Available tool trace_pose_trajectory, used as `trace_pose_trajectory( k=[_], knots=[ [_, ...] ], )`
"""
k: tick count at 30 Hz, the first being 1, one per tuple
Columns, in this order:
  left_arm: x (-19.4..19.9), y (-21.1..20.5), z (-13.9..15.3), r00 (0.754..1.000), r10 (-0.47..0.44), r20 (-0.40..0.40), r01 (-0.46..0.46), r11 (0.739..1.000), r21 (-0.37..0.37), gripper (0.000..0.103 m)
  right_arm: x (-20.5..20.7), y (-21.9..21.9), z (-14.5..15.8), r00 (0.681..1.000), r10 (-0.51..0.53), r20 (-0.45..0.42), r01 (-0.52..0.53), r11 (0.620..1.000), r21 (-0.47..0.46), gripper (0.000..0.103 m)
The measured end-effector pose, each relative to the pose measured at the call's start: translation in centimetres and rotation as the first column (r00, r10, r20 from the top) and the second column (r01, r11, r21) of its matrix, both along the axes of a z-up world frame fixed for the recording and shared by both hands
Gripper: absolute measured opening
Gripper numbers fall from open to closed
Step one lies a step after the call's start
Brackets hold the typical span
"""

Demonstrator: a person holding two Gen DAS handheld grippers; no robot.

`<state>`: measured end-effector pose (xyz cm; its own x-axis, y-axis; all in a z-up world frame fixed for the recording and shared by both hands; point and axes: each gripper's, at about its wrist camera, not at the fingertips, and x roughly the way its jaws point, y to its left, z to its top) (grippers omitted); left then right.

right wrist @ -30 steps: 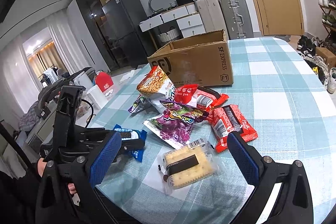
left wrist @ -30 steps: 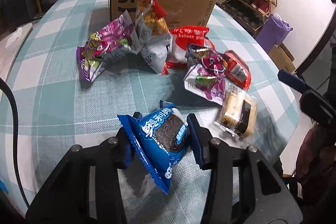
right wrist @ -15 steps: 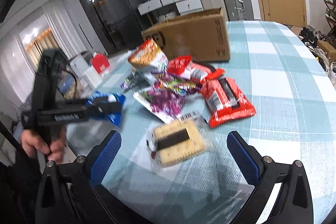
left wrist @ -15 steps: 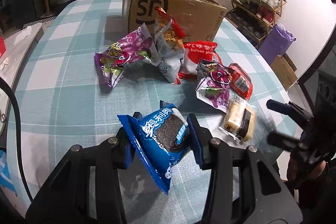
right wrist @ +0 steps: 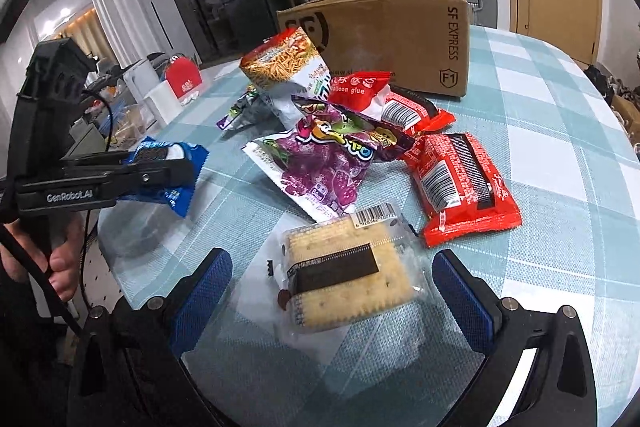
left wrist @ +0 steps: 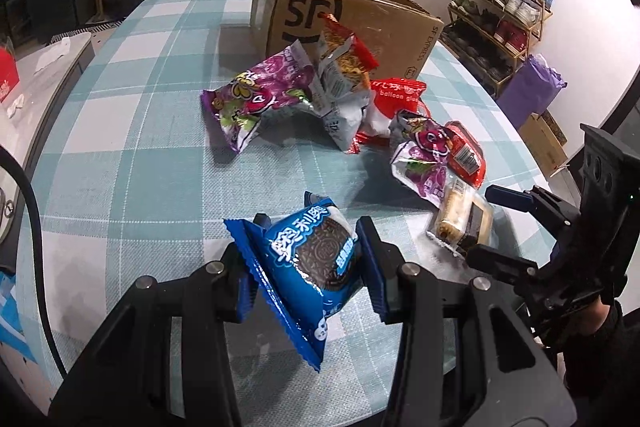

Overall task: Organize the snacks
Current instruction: 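Lower the right gripper onto the sandwich-cracker pack and close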

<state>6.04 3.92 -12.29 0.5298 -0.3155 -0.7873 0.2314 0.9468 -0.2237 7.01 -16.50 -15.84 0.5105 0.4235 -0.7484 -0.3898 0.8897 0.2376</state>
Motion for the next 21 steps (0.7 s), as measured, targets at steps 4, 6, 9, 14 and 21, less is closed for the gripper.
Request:
trace_pose_trajectory(
  k=[4,6,9,14,21],
  knots=[
    [0.0,0.3,-0.1,1.0,0.009,-0.003,-0.009,1.0,-0.005,0.041,0.5,0.6,0.0,1.0,0.013,-0.003,-0.013,0.999,-0.031,0.102],
    [0.0,0.5,-0.1,1.0,0.01,-0.003,-0.01,1.0,-0.007,0.041,0.7,0.9,-0.4,1.0,0.014,-0.015,-0.015,0.999,-0.052,0.1],
    [0.0,0.5,-0.1,1.0,0.012,-0.006,-0.012,1.0,-0.009,0.041,1.2,0.6,-0.8,0.999,0.004,-0.033,-0.005,0.999,-0.037,0.093],
    [0.0,0.5,-0.3,1.0,0.012,-0.015,-0.013,1.0,-0.014,0.041,1.1,0.7,-0.8,1.0,0.008,-0.011,-0.009,0.997,-0.082,0.08],
    [-0.1,0.4,-0.2,1.0,0.008,-0.013,-0.008,1.0,-0.011,0.041,0.5,0.3,-0.8,1.0,0.019,0.017,-0.017,0.997,-0.07,0.065]
  ],
)
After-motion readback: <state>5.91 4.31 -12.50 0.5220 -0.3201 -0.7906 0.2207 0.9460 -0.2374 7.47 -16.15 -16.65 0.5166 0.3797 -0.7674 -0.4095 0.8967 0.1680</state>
